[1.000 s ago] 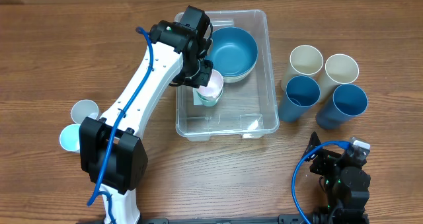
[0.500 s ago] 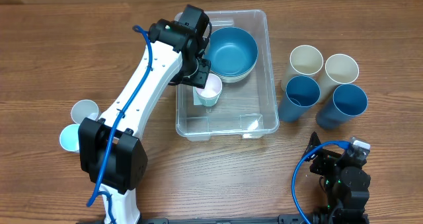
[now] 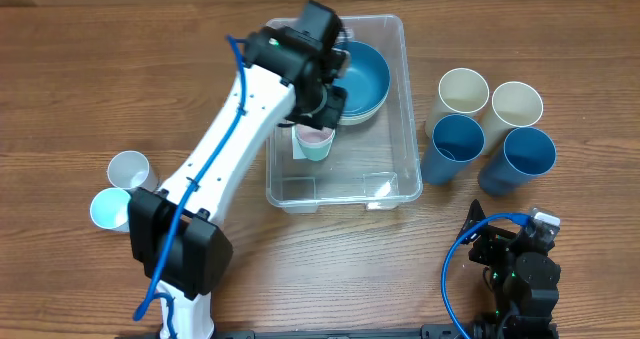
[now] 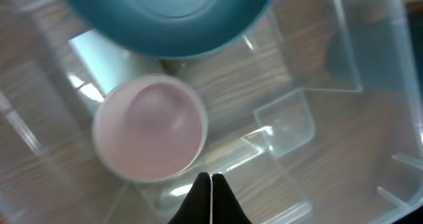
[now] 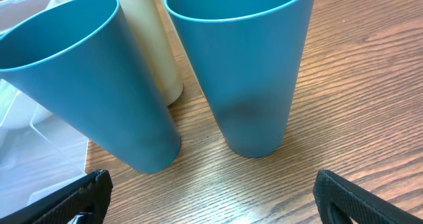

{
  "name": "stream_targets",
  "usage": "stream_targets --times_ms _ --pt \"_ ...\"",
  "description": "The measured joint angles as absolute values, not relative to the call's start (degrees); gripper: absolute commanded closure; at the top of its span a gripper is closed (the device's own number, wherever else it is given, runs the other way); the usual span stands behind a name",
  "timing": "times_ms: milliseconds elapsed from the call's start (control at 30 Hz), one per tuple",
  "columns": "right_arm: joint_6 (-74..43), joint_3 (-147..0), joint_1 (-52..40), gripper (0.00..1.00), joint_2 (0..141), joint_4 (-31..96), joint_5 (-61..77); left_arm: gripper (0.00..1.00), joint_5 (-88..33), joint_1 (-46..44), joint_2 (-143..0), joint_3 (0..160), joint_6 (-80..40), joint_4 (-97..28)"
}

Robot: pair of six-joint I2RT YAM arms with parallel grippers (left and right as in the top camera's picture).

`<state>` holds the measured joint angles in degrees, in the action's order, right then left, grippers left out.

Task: Pack container

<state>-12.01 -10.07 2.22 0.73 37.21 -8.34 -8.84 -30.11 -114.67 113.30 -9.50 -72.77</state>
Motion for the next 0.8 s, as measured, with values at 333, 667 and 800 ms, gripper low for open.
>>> stream_targets --times_ms 333,667,800 --pt "-11.99 -10.07 2.22 0.0 0.73 37.23 -8.34 0.96 -6.79 -36.03 -121.4 110.19 -11.57 -69.23" --pt "-11.99 -10.07 2.22 0.0 0.73 37.21 -8.36 0.96 -3.68 -36.14 -128.07 109.84 -12.08 -67.9" --pt "-12.01 -10.07 2.22 0.0 0.73 37.19 -8.36 0.96 -1.58 -36.25 -128.07 109.84 -12.08 -68.53"
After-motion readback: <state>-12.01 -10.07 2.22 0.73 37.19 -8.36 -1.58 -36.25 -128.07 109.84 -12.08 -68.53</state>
